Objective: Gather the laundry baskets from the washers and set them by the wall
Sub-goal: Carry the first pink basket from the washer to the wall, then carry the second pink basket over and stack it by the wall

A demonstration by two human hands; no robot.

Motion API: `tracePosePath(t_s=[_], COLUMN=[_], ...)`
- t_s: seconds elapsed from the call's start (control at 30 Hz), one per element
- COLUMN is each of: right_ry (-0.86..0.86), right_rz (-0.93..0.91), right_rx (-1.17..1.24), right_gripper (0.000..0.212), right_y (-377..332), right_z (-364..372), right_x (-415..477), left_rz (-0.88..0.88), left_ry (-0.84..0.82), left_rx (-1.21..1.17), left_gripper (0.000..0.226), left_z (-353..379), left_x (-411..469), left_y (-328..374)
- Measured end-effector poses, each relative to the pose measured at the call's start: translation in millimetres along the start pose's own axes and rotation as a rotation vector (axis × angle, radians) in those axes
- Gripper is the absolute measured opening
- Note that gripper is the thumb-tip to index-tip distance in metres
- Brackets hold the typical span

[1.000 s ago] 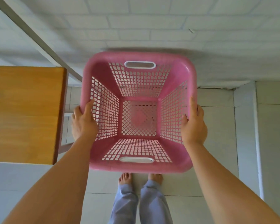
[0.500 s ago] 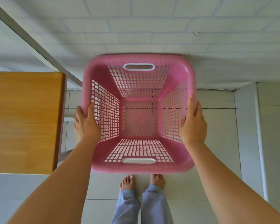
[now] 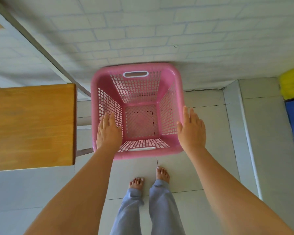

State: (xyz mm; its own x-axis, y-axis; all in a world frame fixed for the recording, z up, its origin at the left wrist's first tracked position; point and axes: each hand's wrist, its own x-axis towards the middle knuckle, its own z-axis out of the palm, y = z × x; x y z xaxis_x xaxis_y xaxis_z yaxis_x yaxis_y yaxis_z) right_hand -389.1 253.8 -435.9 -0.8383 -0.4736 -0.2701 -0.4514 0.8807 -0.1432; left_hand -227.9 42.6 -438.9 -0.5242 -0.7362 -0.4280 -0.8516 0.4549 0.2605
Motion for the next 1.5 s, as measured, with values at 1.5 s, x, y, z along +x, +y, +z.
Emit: tracePosePath(t_s=[1.5], right_ry=[0.243], right_rz=[1.236], right_rx=[0.474], right_gripper=[0.056], right_y=[205], right_z=[-53], right_x=[-713], left_rz=[1.52], left_ry=[-0.437], left_rx=[0.524], left_gripper=[0.052], left_z=[88], left_x=[-580], left_y=[183])
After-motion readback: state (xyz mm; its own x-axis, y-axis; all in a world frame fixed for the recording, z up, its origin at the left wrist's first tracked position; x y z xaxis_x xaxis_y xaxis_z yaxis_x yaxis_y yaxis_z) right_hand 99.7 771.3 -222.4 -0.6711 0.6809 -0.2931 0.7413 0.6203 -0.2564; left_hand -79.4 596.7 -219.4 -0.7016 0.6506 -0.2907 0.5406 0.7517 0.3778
